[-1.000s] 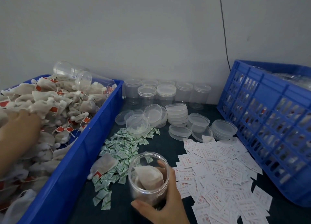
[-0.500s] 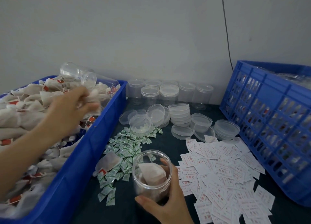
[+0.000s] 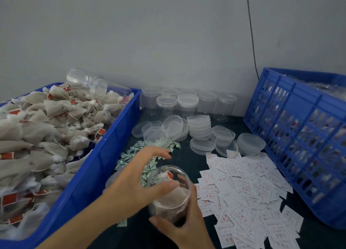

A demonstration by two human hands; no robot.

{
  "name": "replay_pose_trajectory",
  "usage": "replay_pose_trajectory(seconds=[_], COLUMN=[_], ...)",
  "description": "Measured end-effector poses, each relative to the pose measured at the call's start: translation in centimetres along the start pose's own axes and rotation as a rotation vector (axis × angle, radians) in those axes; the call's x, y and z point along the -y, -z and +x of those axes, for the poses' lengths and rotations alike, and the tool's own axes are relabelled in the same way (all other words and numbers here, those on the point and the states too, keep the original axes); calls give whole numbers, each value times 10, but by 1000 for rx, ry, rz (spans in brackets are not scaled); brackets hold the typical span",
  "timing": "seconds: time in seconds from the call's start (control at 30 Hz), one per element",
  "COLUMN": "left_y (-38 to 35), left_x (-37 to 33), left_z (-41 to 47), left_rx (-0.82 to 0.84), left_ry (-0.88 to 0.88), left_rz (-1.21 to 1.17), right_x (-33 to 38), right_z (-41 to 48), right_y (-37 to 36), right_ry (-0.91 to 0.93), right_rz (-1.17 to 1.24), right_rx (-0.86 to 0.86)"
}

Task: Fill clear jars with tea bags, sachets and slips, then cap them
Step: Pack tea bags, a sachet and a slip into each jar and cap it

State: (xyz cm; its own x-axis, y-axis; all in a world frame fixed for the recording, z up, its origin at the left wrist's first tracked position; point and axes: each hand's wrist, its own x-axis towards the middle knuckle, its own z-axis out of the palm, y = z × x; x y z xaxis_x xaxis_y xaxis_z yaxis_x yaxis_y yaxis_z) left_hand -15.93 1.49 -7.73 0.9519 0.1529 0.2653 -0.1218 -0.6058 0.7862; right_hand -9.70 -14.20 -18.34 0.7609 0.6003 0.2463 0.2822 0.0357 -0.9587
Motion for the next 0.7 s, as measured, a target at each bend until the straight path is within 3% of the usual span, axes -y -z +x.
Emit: replay_pose_trajectory(seconds=[0.13, 0.27, 0.47, 0.6, 0.7], left_y=[-26, -67, -80, -77, -79], left_x=[24, 47, 55, 57, 61], left_z=[-22, -37, -34, -29, -26], left_rx=[-60, -200, -307, -301, -285], left_ry=[67, -6, -46, -87, -41], left_rz=[-312, -434, -388, -359, -392], right_x=[7, 30, 41, 31, 19], right_z=[-4, 4, 74, 128, 149], right_y=[3, 40, 55, 25, 4], right_ry=[-73, -167, -28, -76, -109], right_rz=[-19, -315, -551, -548, -594], right_rx=[155, 424, 178, 341, 564])
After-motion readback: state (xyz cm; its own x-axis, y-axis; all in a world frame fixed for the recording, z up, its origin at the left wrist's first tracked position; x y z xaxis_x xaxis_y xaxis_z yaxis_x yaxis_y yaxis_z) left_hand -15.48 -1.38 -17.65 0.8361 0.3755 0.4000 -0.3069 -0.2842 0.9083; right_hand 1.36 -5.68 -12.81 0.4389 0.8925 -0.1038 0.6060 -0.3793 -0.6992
